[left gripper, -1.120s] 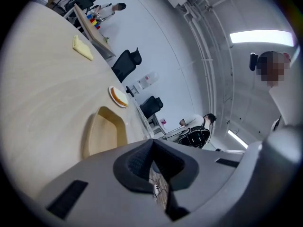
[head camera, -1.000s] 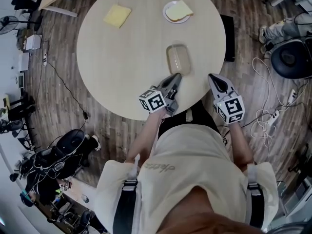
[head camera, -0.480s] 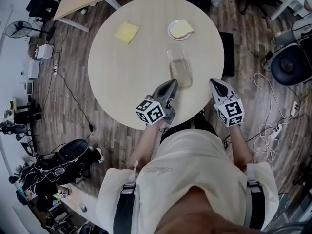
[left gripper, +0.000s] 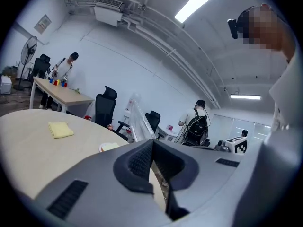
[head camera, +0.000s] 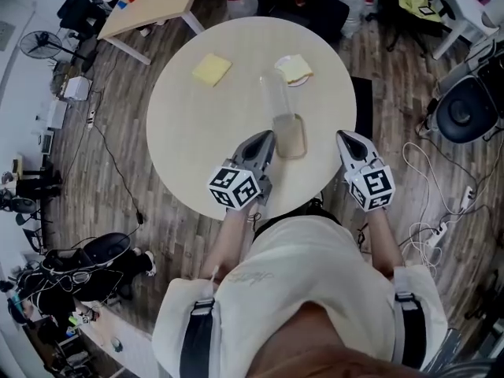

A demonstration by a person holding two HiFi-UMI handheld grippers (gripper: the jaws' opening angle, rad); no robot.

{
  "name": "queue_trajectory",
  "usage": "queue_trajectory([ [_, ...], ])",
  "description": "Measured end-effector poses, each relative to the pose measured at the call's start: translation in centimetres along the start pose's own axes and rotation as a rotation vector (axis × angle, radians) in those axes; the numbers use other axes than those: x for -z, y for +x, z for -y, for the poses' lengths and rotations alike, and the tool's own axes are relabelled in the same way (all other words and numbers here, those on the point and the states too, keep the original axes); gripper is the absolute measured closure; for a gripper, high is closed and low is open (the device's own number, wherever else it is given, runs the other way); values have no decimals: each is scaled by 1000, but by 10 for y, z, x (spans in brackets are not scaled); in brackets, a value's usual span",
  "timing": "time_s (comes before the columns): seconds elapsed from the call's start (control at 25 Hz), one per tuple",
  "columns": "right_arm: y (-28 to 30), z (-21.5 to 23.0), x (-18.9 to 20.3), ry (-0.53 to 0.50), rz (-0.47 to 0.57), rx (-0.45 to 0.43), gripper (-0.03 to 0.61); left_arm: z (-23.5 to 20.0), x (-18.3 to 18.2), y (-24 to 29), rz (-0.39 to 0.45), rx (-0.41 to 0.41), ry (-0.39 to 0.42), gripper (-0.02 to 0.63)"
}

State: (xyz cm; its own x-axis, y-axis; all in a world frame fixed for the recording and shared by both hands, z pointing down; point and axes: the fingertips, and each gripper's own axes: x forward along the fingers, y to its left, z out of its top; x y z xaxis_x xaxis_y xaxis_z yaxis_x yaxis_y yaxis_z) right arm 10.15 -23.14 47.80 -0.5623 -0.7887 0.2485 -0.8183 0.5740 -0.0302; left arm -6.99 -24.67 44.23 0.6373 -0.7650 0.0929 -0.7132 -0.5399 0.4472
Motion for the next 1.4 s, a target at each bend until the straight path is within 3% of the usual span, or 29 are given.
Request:
queue_trajectory([
  [0.36,-6,11,-59,-55,155,17,572,7,-46,-5,69,-20,116,595],
  [0.64,-6,7,-87,-110,203,14,572,12,-71,-15,104,-10,166,595],
  [1.04,-22,8,-117,-144,223,57,572,22,-96,-26,154,8,219,595],
  [1.4,-27,-1,-106,-142,188,57,572,35,-90,-31,144,30,228,595],
])
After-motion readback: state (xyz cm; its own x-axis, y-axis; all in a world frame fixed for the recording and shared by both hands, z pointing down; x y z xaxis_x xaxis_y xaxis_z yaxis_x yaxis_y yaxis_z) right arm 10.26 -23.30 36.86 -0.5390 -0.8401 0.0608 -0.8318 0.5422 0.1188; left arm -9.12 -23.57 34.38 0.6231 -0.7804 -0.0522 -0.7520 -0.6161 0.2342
